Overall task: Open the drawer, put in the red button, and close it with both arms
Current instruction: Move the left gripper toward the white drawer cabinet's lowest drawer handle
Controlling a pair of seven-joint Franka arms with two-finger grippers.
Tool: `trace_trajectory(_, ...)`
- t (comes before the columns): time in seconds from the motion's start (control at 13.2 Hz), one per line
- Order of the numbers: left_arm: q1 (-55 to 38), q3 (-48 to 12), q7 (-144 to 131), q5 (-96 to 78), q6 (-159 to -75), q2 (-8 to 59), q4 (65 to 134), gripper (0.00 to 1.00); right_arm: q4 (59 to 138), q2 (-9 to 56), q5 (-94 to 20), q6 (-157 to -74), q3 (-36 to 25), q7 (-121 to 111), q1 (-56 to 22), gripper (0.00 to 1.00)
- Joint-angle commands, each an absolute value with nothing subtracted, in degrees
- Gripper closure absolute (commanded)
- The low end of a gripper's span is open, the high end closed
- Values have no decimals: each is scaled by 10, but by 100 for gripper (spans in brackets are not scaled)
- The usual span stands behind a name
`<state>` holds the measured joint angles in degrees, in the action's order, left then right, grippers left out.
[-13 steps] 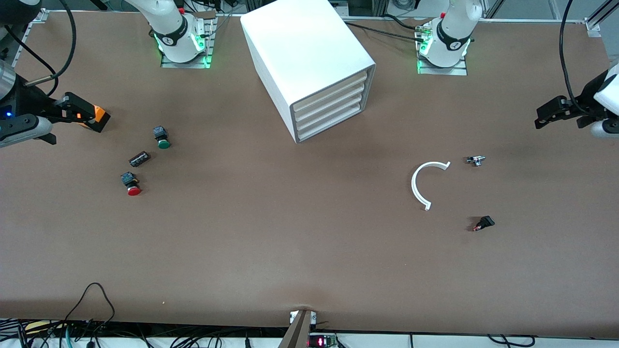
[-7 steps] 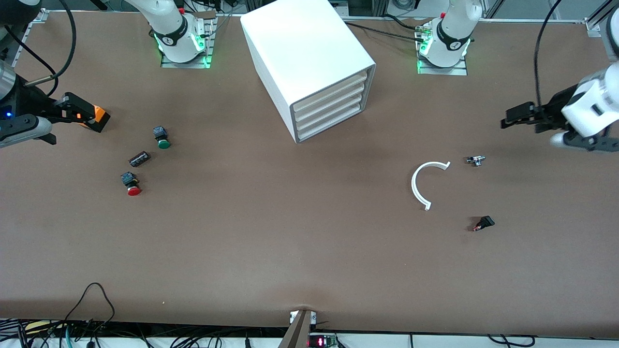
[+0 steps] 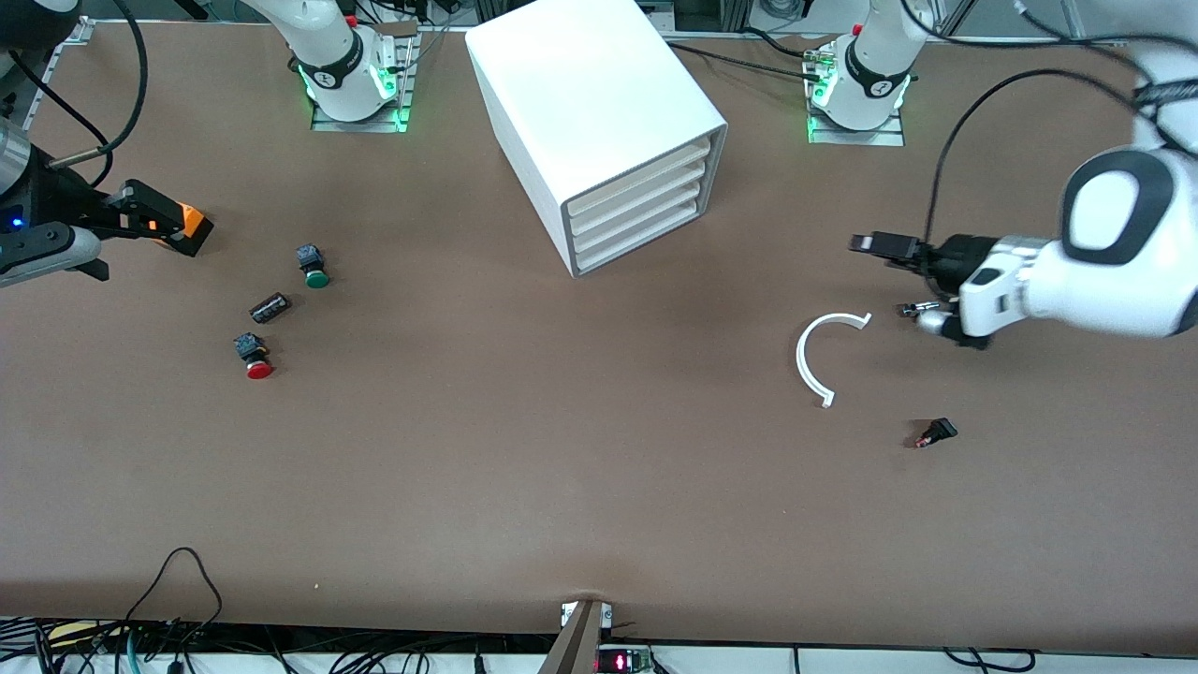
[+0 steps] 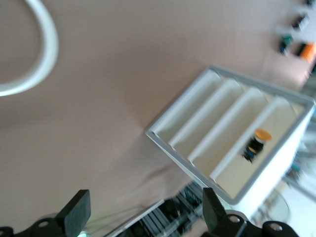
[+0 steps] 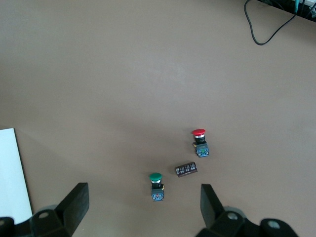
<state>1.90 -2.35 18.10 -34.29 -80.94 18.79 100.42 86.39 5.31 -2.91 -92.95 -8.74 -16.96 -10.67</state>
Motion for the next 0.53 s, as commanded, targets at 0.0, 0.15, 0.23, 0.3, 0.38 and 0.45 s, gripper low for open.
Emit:
trace_trajectory(0.0,15,-47,244,-393,-791,241,990,0,860,53,-25,-930,-84,-179,-102,0)
trace_trajectory(0.15,15,-57,265,-445,-789,283,991,0,860,53,-25,-930,-84,-179,-101,0)
trace_trajectory(0.23,15,-72,284,-464,-791,300,991,0,860,53,-25,-930,-84,-179,-101,0)
trace_trajectory(0.3,15,-79,305,-479,-792,319,992,0,860,53,-25,-930,-84,-179,-98,0)
trace_trajectory(0.38,12,-89,331,-496,-795,333,998,2,860,53,-25,-929,-84,-179,-97,0)
trace_trajectory(0.45,11,-103,360,-507,-802,343,1002,7,860,53,-25,-929,-83,-179,-97,0)
